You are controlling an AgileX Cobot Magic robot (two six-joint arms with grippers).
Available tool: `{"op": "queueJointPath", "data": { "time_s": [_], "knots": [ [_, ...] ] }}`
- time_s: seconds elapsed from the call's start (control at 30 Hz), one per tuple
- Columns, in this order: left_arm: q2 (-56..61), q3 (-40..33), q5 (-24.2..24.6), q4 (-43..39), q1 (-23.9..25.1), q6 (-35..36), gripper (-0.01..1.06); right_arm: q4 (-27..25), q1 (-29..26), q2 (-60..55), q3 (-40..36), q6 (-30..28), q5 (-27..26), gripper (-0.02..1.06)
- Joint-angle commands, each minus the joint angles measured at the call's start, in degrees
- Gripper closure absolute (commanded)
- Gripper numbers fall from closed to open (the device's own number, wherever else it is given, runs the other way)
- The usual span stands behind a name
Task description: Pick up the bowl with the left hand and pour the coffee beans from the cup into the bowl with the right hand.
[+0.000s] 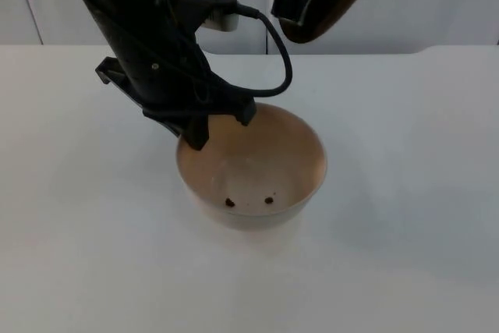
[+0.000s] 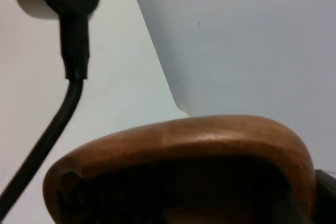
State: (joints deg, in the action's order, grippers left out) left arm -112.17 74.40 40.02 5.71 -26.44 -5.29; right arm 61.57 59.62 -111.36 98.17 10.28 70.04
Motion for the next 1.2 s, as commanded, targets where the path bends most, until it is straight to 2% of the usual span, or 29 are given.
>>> {"op": "queueJointPath", "data": {
  "time_s": [0.0, 0.53, 0.67, 0.77, 0.9, 1.17],
  "knots": [
    [0.29, 0.00, -0.23, 0.87, -0.30, -0.22, 1.05, 1.33, 0.37, 0.28, 0.58, -0.85, -0.07, 1.05],
    [0.29, 0.00, -0.12, 0.87, -0.30, -0.19, 1.05, 2.03, 0.37, 0.28, 0.57, -5.14, -0.07, 1.05],
    [0.29, 0.00, -0.12, 0.87, -0.30, -0.19, 1.05, 4.28, 0.94, 0.28, -0.41, -4.99, -0.07, 1.05],
    [0.29, 0.00, -0.12, 0.87, -0.30, -0.19, 1.05, 3.64, 1.05, 0.28, -0.58, -4.38, -0.07, 1.05],
    [0.29, 0.00, -0.24, 0.87, -0.30, -0.19, 1.05, 5.80, 1.59, 0.28, -0.58, -4.10, -0.07, 1.05],
    [0.29, 0.00, -0.24, 0.87, -0.30, -0.19, 1.05, 6.44, 1.73, 0.28, -0.69, -2.79, -0.07, 1.05]
  ]
}}
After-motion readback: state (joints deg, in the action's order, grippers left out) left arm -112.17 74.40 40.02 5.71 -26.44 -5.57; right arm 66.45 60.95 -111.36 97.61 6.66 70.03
